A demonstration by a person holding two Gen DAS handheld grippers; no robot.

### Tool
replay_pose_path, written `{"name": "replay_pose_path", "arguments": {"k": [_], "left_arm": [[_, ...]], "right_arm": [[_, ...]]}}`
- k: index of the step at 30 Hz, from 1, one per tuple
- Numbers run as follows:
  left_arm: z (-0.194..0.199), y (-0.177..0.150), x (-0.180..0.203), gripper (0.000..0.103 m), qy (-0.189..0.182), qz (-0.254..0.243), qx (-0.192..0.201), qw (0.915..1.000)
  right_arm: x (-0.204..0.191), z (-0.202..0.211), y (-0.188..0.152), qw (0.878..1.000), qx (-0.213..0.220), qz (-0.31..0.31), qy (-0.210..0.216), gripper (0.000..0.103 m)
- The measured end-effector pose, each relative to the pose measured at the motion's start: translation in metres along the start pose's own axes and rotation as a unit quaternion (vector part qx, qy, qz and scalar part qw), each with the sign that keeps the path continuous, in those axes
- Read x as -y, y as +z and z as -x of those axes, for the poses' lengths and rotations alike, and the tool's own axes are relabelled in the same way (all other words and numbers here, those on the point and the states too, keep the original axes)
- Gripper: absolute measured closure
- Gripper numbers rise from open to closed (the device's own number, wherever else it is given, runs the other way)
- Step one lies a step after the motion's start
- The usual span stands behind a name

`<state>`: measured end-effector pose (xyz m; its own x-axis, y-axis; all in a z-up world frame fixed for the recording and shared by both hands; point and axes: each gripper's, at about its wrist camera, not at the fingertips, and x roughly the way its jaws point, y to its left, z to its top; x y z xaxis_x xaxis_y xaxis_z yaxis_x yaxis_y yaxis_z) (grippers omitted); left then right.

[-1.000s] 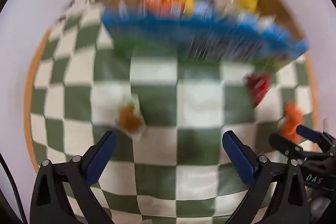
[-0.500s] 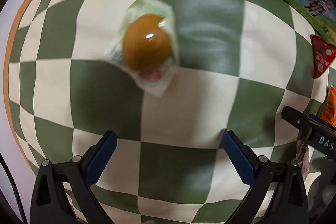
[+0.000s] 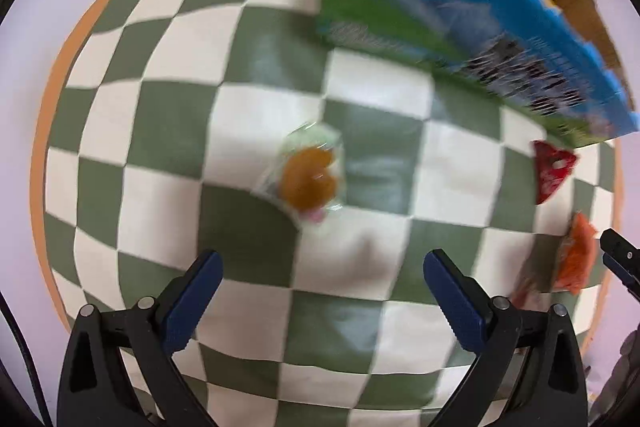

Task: Organize snacks
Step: 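Grasp the brown cookie pack with the left tool while the right tool grasps the orange-red chip bag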

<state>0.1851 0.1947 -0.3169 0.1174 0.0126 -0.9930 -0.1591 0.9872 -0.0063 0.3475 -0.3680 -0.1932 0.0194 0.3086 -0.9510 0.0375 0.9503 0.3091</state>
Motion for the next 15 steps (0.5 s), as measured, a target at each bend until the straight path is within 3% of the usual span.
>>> {"name": "replay_pose_path", "arguments": {"k": [4, 9, 10, 11, 15], "left_arm": [[-0.007, 0.0, 0.046, 0.0, -0.032, -0.036, -0.026, 0.9985], [-0.041, -0.008, 0.105, 0.0, -0.075, -0.072, -0.099, 0.9896], [-0.046, -0.01, 0.115, 0.0, -0.084, -0.076, -0.113, 0.9872], [-0.054, -0.013, 0.128, 0.0, -0.091, -0.08, -0.135, 0.9834], [-0.076, -0.017, 0.163, 0.004, -0.146, -0.055, -0.208, 0.9655]], "right_arm": [[0.047, 0.001, 0.019, 0.999, -0.012, -0.042, -0.027, 0.021], [0.076, -0.043, 0.031, 0.994, -0.074, -0.051, -0.061, 0.021], [0.077, -0.052, 0.032, 0.994, -0.082, -0.047, -0.061, 0.025], [0.076, -0.061, 0.031, 0.994, -0.09, -0.037, -0.057, 0.041], [0.073, -0.056, 0.021, 0.994, -0.077, 0.012, -0.075, 0.05]]}}
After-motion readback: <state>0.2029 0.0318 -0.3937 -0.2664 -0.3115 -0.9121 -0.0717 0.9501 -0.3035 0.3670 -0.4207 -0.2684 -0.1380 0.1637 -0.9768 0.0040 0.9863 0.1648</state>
